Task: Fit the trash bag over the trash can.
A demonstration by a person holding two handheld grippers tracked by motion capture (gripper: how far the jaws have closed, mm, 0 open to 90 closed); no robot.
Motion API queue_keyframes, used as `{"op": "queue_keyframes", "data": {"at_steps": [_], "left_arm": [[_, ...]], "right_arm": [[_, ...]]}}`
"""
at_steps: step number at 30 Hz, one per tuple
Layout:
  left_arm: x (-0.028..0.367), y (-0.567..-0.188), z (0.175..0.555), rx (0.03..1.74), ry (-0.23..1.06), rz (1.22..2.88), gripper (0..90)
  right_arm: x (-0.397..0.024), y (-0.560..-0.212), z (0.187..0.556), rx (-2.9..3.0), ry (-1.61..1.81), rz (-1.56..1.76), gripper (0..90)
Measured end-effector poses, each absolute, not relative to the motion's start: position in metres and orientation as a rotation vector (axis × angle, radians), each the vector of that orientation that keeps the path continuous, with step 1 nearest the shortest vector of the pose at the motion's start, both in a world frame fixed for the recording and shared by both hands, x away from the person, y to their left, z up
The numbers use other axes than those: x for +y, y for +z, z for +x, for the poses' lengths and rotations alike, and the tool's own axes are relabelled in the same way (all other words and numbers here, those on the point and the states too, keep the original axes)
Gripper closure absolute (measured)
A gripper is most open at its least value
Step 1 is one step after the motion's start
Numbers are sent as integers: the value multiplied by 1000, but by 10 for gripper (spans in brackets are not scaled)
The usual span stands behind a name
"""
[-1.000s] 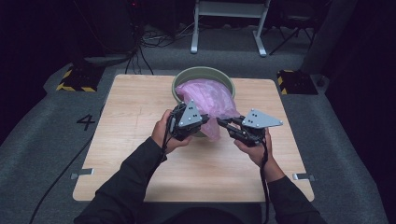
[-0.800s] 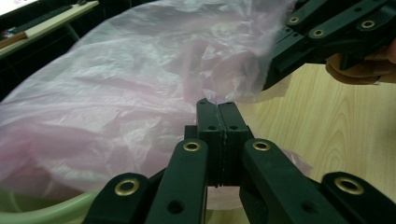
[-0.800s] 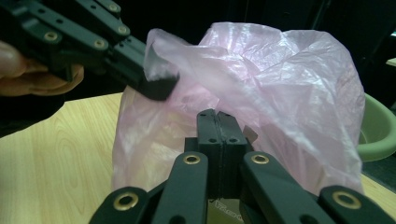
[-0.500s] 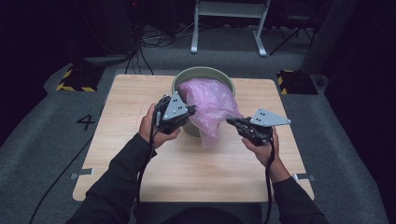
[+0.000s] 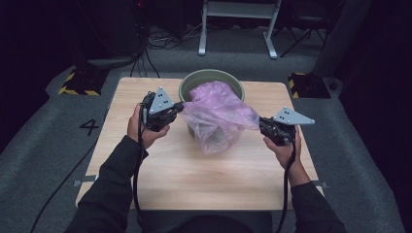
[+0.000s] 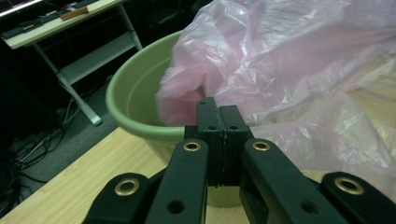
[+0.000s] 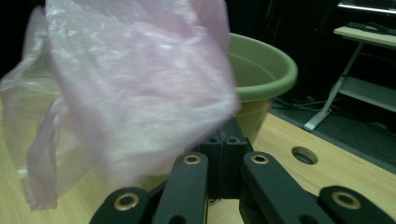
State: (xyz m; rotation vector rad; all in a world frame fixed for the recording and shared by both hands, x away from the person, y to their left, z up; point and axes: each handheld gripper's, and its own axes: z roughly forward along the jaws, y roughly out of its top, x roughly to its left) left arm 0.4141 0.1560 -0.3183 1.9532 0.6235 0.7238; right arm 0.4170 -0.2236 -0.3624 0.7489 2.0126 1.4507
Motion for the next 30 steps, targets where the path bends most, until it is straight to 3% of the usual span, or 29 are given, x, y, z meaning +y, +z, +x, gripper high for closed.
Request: {"op": "queue_keyframes", "data": {"at_steps": [30], "left_arm": [[201,-353,433,797,727,1958,895]], "right_arm": [[-266,-373,471,1924,1316,996,900]]}}
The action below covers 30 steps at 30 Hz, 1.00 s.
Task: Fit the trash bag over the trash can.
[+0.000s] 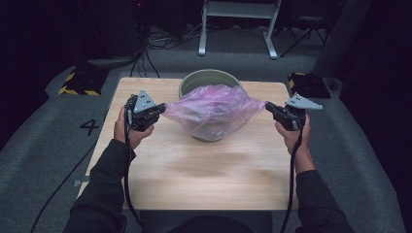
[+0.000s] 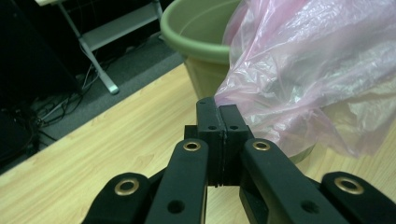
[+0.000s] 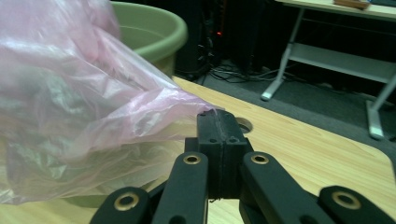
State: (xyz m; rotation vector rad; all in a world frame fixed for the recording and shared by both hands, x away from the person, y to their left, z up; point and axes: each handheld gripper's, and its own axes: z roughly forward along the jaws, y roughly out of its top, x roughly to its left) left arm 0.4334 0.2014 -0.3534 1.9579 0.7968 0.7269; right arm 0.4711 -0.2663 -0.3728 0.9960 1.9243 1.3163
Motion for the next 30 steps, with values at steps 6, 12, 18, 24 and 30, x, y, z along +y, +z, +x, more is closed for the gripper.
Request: {"op": "queue_keyframes", "data": {"at_steps": [6,12,18,24,30], "left_arm": [[200,-363,438,813,745,1995,894],[199,-368,438,814,739,1988,866],[197,-364,431,786,740,1967,788],[197,-361,425,793,746,1925,477],[192,-353,417,735,745,1906,322]], "right_arm": [[-269,-379,479,1942,1302,1031,900],[-267,-378,476,1938,1313,1000,842],[-264,-366,457,1947,1365,832,590],[-257,-360,440,2002,1341,681,405],[-247,-355,430,2017,1334,578,347]]}}
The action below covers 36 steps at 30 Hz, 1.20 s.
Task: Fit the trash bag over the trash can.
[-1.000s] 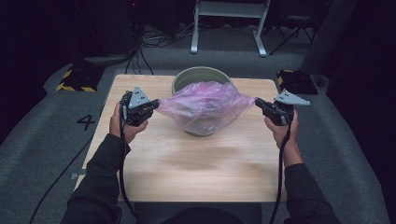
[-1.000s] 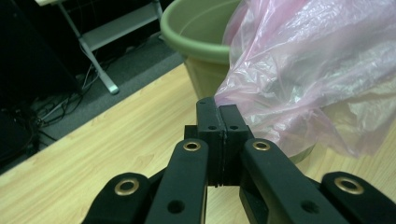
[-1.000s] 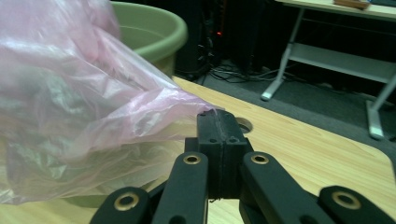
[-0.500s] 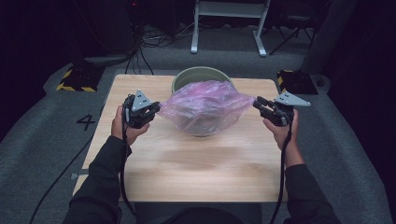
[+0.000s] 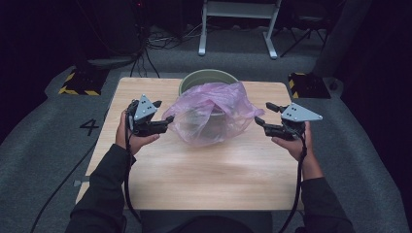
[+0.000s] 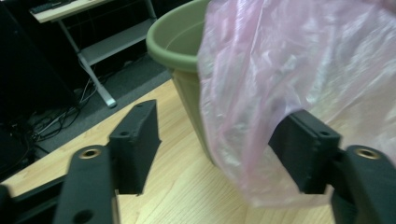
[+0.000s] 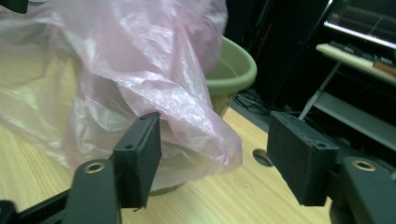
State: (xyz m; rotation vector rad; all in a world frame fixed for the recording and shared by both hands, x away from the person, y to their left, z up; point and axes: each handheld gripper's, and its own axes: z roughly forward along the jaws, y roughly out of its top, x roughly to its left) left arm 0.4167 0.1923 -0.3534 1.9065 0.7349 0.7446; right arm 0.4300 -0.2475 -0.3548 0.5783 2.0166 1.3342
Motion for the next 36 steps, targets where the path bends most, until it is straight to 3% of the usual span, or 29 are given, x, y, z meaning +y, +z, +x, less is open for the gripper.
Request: {"op": "queue_keyframes", "data": {"at_steps": [4,8,10,12,18,23,36], "left_arm": [[188,-348,415,711,737,1907,333],[189,-341,420,704,733,1907,431],[191,-339,423,691,719,1903,516],[191,-336,429,697,734,1915,594],[190,-329,445,701,774,1923,806],[189,-328,462,732,784,1928,889],[186,-337,504,849,802,1905,894]], "right_arm": [[-241,-350,425,2010,1363,529,352],[-237,-343,422,2002,1415,492,369],[-233,-341,423,2001,1394,489,452],[-230,-339,425,1998,1394,481,636],[-227,-338,439,2013,1448,526,855],[-230,-338,460,1999,1495,665,893],[-223,-353,512,1969,1381,938,900]]}}
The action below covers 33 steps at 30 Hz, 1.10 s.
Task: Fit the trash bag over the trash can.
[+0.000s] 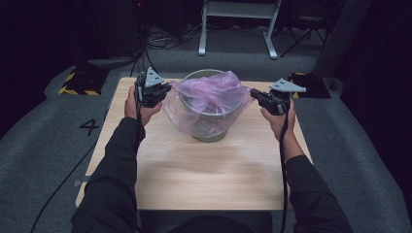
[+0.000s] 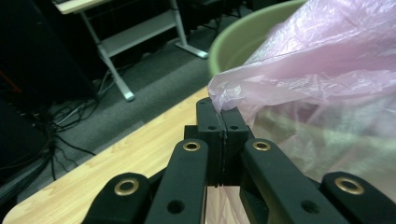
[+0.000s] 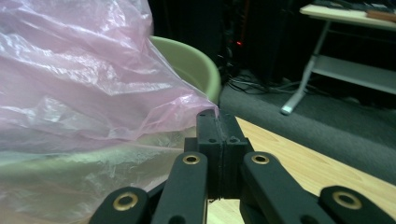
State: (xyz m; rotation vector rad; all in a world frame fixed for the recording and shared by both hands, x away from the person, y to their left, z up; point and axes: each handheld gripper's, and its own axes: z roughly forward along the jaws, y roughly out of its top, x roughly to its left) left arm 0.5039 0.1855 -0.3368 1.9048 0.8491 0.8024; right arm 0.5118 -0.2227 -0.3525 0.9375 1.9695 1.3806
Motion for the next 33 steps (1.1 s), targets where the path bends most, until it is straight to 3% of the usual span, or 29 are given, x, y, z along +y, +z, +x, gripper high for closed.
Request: {"op": "queue_keyframes", "data": {"at_steps": [13,24,33], "left_arm": [[177,-359,541,947,793,1896,893],[174,-375,561,1008,708,1830,892],[165,-385,569,1047,706,1915,893]], "right_arm": [[-214,-374,546,1983,1365,1079,900],[-212,-384,561,1950,1372,1147,900],[-203,-380,572,1999,1308,1168,900]]}}
